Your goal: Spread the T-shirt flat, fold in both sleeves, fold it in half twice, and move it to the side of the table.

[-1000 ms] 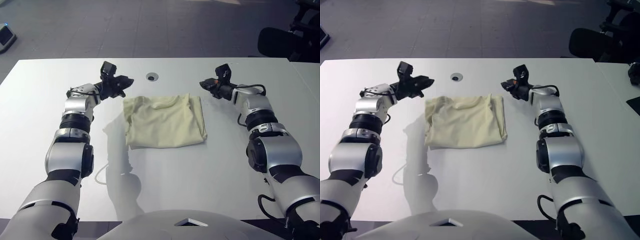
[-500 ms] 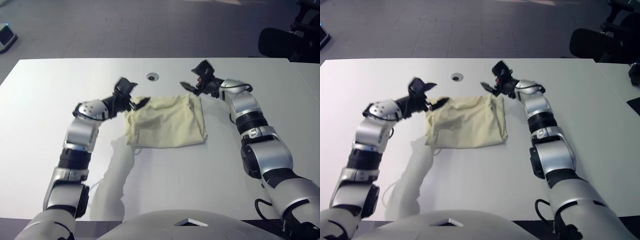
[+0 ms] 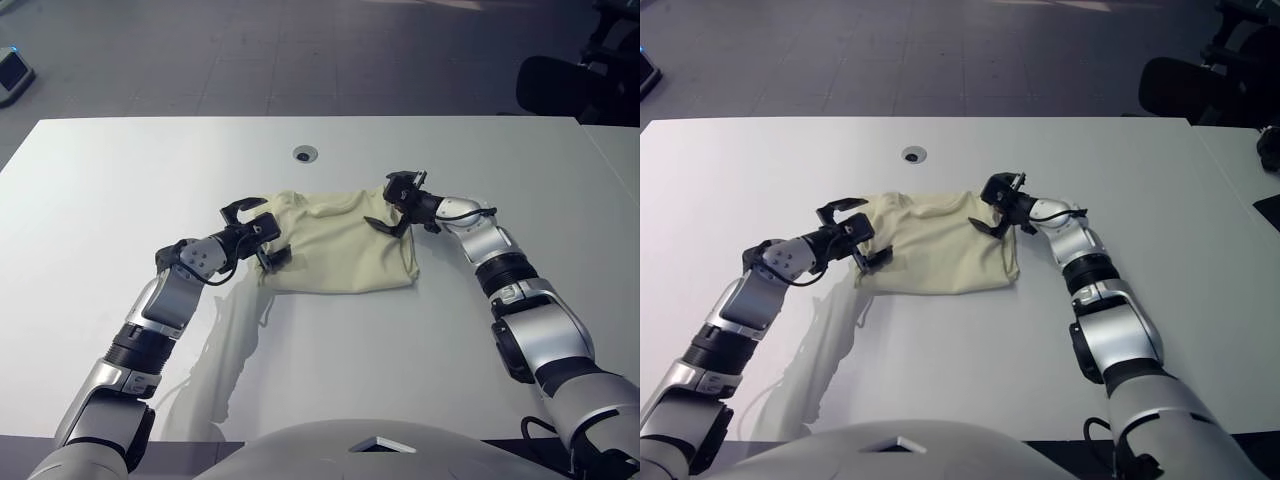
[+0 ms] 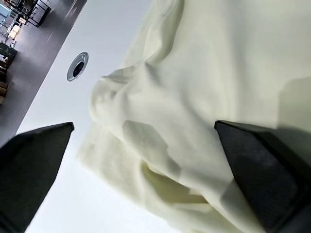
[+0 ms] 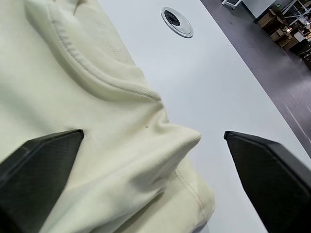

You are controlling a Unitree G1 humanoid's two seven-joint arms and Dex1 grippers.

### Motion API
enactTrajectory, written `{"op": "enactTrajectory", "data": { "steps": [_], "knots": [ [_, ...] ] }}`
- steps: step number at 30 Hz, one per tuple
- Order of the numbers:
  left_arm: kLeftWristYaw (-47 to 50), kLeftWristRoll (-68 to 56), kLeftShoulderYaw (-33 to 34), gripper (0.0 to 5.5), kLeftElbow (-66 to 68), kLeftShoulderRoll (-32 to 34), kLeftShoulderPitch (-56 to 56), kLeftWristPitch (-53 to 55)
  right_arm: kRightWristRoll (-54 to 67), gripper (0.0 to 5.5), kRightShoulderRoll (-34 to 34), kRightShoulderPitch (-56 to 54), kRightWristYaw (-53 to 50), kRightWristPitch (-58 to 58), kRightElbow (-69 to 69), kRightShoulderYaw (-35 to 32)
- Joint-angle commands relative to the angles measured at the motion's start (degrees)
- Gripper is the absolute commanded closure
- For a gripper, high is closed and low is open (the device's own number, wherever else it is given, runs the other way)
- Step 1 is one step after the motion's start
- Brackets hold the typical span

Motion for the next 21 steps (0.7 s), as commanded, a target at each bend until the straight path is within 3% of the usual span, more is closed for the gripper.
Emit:
{"op": "enactTrajectory", "data": {
  "steps": [1,5,10,16,21],
  "knots": [
    [-1.0,-4.1,3.1,0.1,-4.1,-2.1,-1.2,3.4,2.3,0.12,-0.3,-2.2,1.6,3.6,-2.6,-2.6],
    [-3.4,-7.5,4.7,0.1,-11.9,-2.3,-2.5,8.4,3.1,0.12,0.3,-6.9,-0.4,4.6,-0.8,-4.7],
    [-8.3,-4.1,0.5,0.1,-16.9,3.2,0.8,8.9,-0.4,0.12,0.5,-10.2,-4.1,1.8,8.2,-3.0],
    [-7.6,3.3,-4.2,0.1,-11.1,6.3,2.8,3.7,-6.3,0.12,-0.2,-9.2,-5.7,-1.9,16.0,1.3],
    [-8.3,4.7,-4.9,0.1,-5.4,6.2,0.9,0.4,-11.3,0.12,-6.7,-3.0,3.5,-8.9,8.3,7.4]
  ]
}}
